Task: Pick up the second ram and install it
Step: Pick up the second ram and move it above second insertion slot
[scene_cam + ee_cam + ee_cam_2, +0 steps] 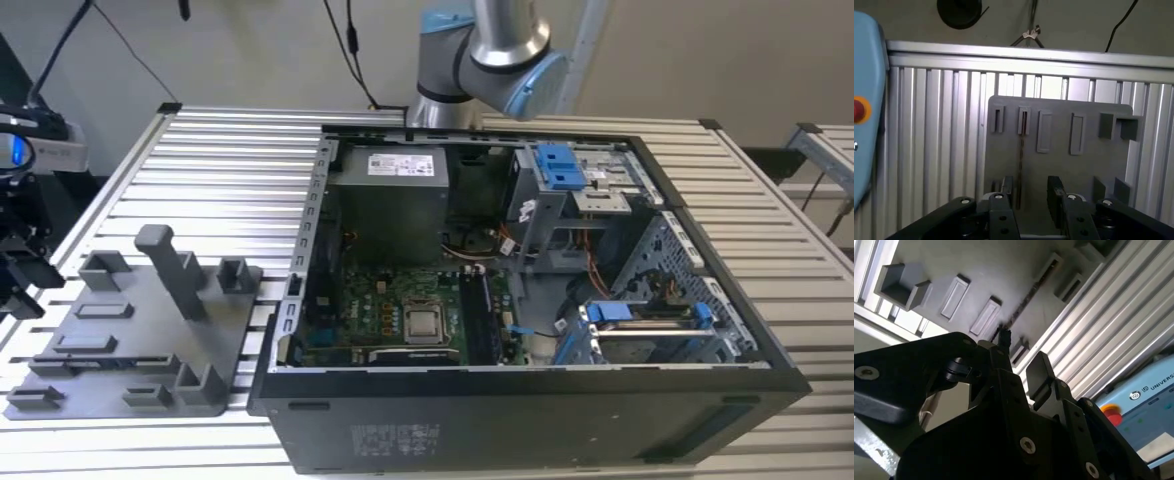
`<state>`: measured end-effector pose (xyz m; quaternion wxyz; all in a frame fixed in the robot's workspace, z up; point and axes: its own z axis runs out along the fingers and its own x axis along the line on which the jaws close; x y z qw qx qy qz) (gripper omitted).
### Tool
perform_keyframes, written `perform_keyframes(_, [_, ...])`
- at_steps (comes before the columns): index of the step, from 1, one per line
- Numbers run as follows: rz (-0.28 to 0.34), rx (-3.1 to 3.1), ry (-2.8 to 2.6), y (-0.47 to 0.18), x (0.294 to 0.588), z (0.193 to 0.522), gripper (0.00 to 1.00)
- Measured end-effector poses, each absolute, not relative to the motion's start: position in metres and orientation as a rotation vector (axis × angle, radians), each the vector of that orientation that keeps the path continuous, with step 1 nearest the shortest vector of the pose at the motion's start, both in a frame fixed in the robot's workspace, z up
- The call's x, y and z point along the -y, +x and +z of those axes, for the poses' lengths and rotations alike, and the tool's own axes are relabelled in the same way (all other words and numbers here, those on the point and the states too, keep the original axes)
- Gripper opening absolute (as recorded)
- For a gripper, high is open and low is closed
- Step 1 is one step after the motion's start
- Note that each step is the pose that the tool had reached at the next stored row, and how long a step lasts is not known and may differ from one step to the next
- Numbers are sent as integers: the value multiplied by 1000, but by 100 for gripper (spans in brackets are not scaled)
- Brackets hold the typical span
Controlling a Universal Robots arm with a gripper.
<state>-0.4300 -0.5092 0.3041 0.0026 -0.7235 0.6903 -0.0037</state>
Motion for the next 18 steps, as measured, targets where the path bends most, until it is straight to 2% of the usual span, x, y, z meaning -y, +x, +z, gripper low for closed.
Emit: perform_keyframes(18, [-12,-2165,-2269,-430,509,271,42])
